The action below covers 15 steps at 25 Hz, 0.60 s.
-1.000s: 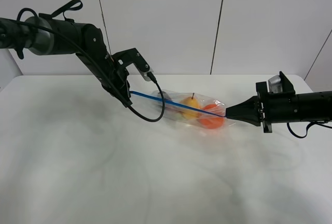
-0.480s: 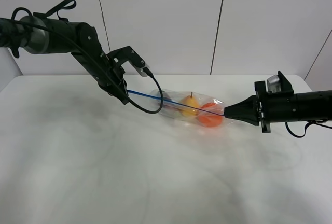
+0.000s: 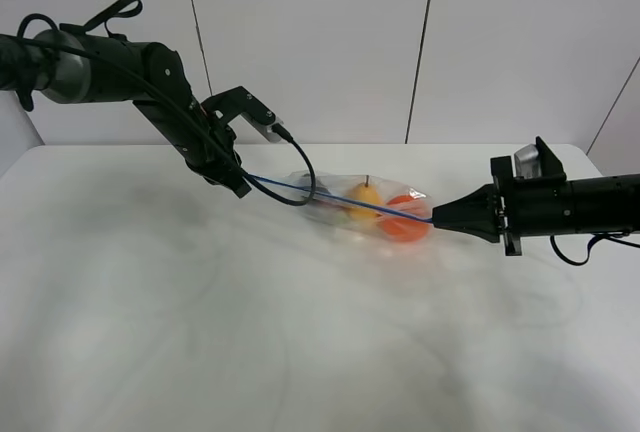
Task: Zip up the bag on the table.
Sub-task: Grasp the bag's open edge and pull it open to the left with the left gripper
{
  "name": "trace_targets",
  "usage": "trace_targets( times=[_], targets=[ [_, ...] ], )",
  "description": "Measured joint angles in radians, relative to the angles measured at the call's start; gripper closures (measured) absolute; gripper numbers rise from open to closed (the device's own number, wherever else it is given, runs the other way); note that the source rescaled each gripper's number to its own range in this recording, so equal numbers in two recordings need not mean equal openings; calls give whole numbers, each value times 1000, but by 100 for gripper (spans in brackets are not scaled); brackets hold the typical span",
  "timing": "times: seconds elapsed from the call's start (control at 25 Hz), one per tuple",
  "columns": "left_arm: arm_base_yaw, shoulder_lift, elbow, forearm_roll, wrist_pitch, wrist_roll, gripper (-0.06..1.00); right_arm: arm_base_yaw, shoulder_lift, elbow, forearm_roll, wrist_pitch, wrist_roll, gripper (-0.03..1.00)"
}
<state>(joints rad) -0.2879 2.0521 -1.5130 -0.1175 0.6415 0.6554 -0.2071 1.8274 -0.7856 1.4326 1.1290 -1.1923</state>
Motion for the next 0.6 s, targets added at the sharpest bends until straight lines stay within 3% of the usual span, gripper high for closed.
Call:
trace_targets(
  times=[0.12,0.24,0.44,0.6],
  targets=[
    [29,0,0,74,-6,-26,57,-9,-1,0,-39,-9,0,97],
    [43,0,0,89,-8,-49,42,-9,-2,0,-46,-14,0,97],
    [41,0,0,80,-8,-115,35,-9,-2,0,-48,-14,0,97],
    [40,0,0,80,-8,-246,34,-9,-2,0,-50,-14,0,97]
  ],
)
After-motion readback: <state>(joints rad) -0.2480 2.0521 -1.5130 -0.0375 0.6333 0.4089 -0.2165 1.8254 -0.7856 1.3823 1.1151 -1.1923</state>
